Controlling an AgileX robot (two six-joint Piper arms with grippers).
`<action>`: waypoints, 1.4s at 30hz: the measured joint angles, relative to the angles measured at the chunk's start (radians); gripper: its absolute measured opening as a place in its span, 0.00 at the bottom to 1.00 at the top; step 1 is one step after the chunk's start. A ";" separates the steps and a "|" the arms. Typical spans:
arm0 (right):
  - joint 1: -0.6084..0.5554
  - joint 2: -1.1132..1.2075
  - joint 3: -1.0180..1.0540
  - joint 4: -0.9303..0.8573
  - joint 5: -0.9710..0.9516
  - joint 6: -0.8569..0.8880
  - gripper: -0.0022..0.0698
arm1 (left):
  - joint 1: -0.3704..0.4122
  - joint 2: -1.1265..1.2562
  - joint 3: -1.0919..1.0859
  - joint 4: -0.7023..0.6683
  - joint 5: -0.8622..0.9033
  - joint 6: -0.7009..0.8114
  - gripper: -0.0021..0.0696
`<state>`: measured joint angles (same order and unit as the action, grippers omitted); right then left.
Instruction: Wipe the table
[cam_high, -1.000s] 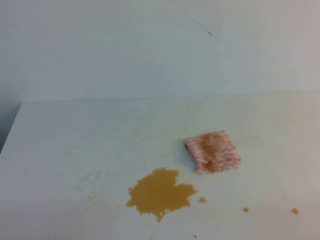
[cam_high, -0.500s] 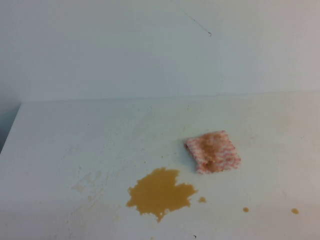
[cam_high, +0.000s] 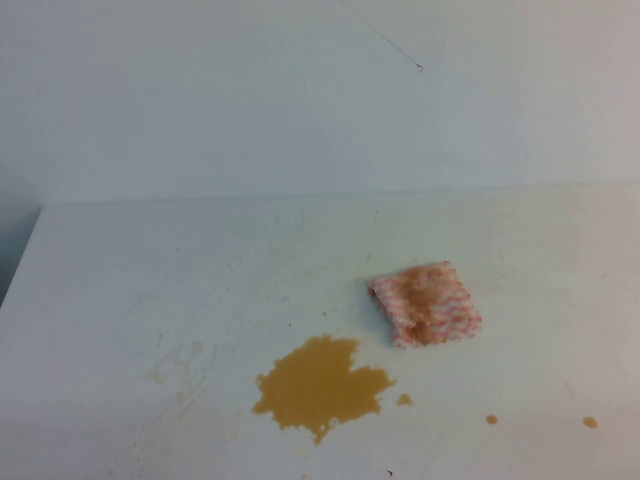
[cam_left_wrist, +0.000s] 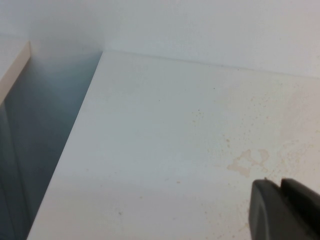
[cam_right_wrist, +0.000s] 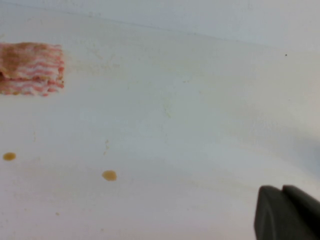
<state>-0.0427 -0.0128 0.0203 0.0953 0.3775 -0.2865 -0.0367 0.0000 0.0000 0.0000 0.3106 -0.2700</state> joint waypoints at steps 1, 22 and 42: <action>0.000 0.000 0.000 0.000 0.000 0.000 0.03 | 0.000 0.000 0.000 0.000 0.000 0.000 0.02; 0.000 0.000 0.010 0.026 -0.429 -0.003 0.03 | 0.000 0.000 0.000 0.000 -0.002 0.000 0.02; 0.000 0.101 -0.328 0.026 -0.465 -0.029 0.03 | 0.000 0.000 0.000 0.000 -0.003 0.000 0.02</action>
<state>-0.0427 0.0879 -0.3082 0.1217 -0.0877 -0.3158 -0.0367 0.0000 0.0000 0.0000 0.3071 -0.2700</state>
